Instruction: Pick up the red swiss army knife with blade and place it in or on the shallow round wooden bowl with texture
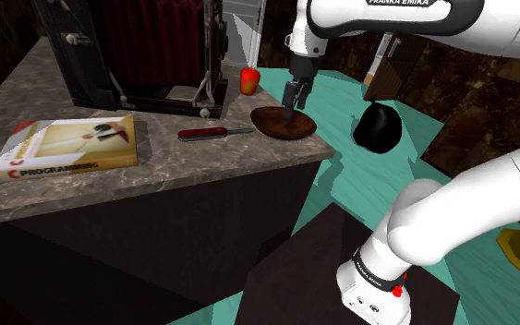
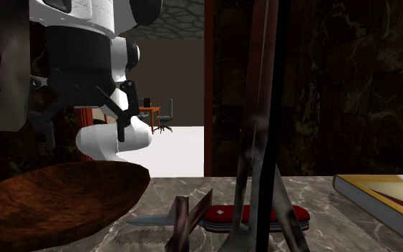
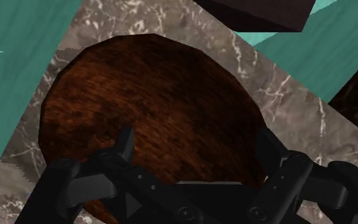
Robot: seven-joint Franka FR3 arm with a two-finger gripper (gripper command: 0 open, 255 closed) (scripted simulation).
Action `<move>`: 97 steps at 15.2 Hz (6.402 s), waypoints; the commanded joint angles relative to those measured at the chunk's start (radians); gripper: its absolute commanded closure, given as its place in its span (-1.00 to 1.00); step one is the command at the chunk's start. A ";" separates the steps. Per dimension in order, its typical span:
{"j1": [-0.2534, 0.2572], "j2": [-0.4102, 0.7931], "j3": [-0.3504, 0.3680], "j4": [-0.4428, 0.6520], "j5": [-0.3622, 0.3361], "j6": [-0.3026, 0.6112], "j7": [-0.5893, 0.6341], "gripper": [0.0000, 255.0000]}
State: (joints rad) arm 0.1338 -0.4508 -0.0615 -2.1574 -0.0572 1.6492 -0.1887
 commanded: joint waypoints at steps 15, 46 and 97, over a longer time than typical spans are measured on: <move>0.184 0.415 0.071 0.301 0.059 0.161 -0.528 -1.00; 0.187 0.423 0.074 0.273 0.060 0.197 -0.538 1.00; 0.050 0.073 -0.113 -0.021 -0.010 0.146 -0.835 1.00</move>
State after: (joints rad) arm 0.1835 -0.3781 -0.1745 -2.1773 -0.0670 1.7936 -1.0233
